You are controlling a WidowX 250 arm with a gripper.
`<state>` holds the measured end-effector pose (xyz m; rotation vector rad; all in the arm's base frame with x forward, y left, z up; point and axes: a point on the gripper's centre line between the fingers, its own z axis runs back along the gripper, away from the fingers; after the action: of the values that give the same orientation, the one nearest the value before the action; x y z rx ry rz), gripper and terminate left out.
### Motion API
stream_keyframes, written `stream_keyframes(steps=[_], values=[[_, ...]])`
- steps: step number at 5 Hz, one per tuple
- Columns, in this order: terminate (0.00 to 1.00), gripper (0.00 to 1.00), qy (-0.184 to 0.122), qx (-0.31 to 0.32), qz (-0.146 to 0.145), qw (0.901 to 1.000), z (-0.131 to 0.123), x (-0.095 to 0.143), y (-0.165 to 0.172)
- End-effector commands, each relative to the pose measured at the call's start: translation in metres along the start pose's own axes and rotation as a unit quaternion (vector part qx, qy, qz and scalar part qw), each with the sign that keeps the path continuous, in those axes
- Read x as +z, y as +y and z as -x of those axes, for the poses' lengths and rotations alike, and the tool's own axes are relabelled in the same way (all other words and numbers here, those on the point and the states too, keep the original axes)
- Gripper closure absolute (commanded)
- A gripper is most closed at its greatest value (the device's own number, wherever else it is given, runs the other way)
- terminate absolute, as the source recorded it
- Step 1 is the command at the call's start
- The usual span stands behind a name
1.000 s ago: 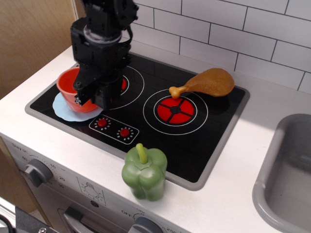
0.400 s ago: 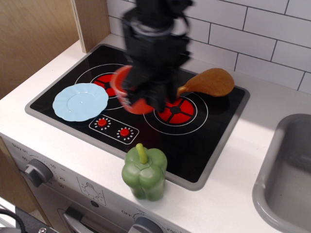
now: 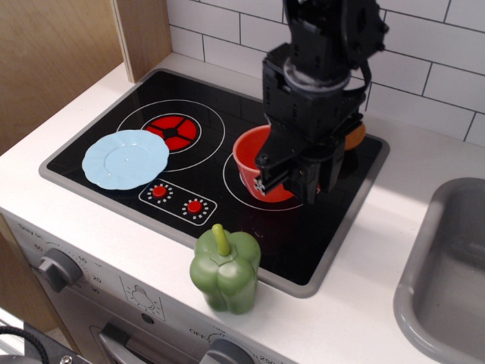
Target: Take cup off plate
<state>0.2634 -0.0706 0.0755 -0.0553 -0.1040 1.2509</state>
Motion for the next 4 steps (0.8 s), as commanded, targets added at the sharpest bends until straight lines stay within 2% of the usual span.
stream_keyframes(steps=[1,2,3,4], values=[[0.00,0.00,-0.010,-0.017,0.021,0.9996,0.004,0.007,-0.007],[0.00,0.00,-0.005,-0.036,0.019,0.9991,0.000,0.013,-0.008],[0.00,0.00,-0.031,-0.073,0.046,0.9957,-0.004,0.031,-0.007],[0.00,0.00,-0.043,-0.105,0.071,0.9910,-0.014,0.060,-0.002]])
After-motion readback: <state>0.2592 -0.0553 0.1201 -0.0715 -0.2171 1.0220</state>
